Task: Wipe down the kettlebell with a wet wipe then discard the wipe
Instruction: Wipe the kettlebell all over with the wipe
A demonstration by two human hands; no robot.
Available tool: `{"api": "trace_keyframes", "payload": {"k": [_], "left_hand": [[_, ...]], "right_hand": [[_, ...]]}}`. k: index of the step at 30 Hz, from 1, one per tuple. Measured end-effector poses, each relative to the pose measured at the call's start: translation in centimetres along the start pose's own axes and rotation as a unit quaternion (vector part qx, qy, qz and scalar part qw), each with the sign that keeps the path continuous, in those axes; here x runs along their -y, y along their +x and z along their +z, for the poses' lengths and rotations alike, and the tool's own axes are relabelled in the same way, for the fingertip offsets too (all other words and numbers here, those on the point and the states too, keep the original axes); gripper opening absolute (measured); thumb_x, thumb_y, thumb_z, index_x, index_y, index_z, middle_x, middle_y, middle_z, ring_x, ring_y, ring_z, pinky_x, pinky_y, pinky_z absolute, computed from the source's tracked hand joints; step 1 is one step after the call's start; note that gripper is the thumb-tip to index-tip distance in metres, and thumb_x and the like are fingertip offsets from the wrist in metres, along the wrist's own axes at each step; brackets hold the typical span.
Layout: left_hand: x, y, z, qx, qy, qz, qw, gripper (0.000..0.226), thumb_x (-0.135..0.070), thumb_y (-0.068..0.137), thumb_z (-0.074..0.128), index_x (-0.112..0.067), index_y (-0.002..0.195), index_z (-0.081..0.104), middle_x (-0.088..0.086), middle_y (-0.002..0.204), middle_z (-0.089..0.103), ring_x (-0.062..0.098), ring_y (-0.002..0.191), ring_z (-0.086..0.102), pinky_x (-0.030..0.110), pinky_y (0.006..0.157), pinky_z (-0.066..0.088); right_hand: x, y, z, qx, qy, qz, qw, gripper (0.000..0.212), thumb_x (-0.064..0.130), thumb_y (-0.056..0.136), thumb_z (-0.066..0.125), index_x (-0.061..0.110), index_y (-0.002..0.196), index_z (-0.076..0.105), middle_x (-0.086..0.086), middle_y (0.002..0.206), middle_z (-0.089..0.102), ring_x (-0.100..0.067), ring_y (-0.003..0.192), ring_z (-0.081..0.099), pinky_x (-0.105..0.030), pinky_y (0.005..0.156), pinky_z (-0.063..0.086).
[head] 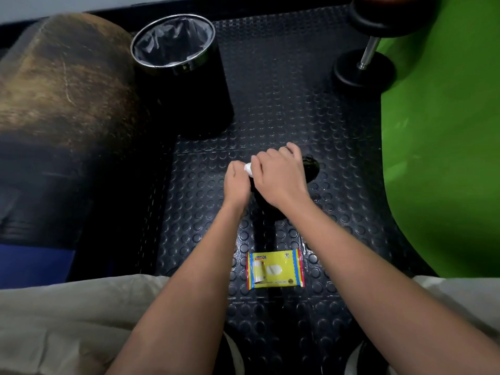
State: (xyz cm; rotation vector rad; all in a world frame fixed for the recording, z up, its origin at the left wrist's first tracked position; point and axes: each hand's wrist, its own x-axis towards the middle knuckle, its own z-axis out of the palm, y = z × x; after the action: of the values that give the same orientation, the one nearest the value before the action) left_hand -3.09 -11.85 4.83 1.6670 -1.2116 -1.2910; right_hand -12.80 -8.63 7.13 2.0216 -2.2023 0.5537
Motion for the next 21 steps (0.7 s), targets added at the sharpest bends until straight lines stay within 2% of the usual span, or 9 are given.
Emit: {"api": "trace_keyframes", "payload": {"k": [3,7,10,12,15,17,19,21], "left_hand": [[-0.2,-0.2,0.4,-0.005,0.006,0.002,1.0,0.023,-0.02,0.098,0.033,-0.016,0.085,0.051,-0.001,0.087,0.052,0.016,0.082,0.043,0.033,0.073,0.039],[-0.3,-0.5,0.6,0.002,0.016,0.013,1.0,0.024,-0.022,0.098,0.029,-0.017,0.087,0.05,-0.002,0.087,0.05,0.015,0.08,0.042,0.034,0.075,0.039],[-0.2,-0.4,0.5,0.005,0.019,0.014,1.0,0.024,-0.023,0.098,0.027,-0.017,0.084,0.046,-0.001,0.086,0.047,0.015,0.078,0.04,0.033,0.073,0.039],[-0.1,-0.3,0.4,0.004,0.016,0.009,1.0,0.023,-0.022,0.098,0.027,-0.018,0.082,0.043,-0.001,0.085,0.045,0.015,0.078,0.039,0.033,0.072,0.038],[-0.2,-0.2,0.3,0.007,0.015,0.0,1.0,0.022,-0.022,0.098,0.026,-0.018,0.084,0.042,-0.001,0.086,0.043,0.015,0.079,0.039,0.032,0.073,0.038],[-0.2,-0.1,0.3,0.009,0.014,-0.007,1.0,0.022,-0.023,0.098,0.025,-0.017,0.087,0.043,0.0,0.088,0.044,0.015,0.081,0.039,0.032,0.074,0.038],[-0.3,0.1,0.4,0.009,0.008,-0.016,1.0,0.021,-0.023,0.098,0.025,-0.017,0.089,0.043,0.0,0.089,0.044,0.015,0.081,0.039,0.033,0.075,0.038],[-0.2,0.2,0.4,0.009,0.0,-0.022,1.0,0.023,-0.024,0.097,0.025,-0.017,0.09,0.046,0.001,0.09,0.046,0.016,0.083,0.041,0.034,0.077,0.039]], "right_hand": [[-2.0,-1.2,0.6,-0.054,0.05,0.003,0.997,0.04,0.032,0.104,0.032,0.02,0.09,0.067,0.003,0.085,0.064,-0.023,0.083,0.056,-0.041,0.112,0.029],[-4.5,-2.5,1.1,-0.075,0.1,0.024,0.992,0.035,0.032,0.106,0.03,0.024,0.101,0.064,0.009,0.094,0.061,-0.016,0.094,0.054,-0.038,0.117,0.02],[-5.6,-2.6,1.3,-0.091,0.14,0.055,0.984,0.038,0.031,0.106,0.028,0.023,0.1,0.064,0.01,0.096,0.062,-0.014,0.096,0.053,-0.04,0.116,0.022],[-5.9,-2.6,1.4,-0.102,0.189,0.096,0.972,0.04,0.029,0.106,0.026,0.018,0.095,0.064,0.008,0.093,0.059,-0.014,0.092,0.049,-0.041,0.11,0.03],[-5.9,-2.5,1.3,-0.101,0.279,0.178,0.938,0.041,0.029,0.105,0.026,0.012,0.092,0.061,0.004,0.09,0.058,-0.018,0.088,0.049,-0.039,0.089,0.04],[-5.6,-2.3,1.2,-0.081,0.329,0.24,0.91,0.038,0.028,0.106,0.028,0.012,0.091,0.06,0.006,0.089,0.056,-0.017,0.09,0.049,-0.036,0.082,0.041],[-5.3,-2.0,0.8,-0.064,0.383,0.31,0.868,0.037,0.031,0.107,0.03,0.015,0.086,0.057,0.009,0.084,0.053,-0.014,0.085,0.05,-0.033,0.076,0.041],[-5.2,-1.6,0.3,-0.049,0.444,0.38,0.81,0.037,0.033,0.106,0.032,0.016,0.08,0.052,0.007,0.078,0.05,-0.011,0.073,0.047,-0.032,0.067,0.038]]}}
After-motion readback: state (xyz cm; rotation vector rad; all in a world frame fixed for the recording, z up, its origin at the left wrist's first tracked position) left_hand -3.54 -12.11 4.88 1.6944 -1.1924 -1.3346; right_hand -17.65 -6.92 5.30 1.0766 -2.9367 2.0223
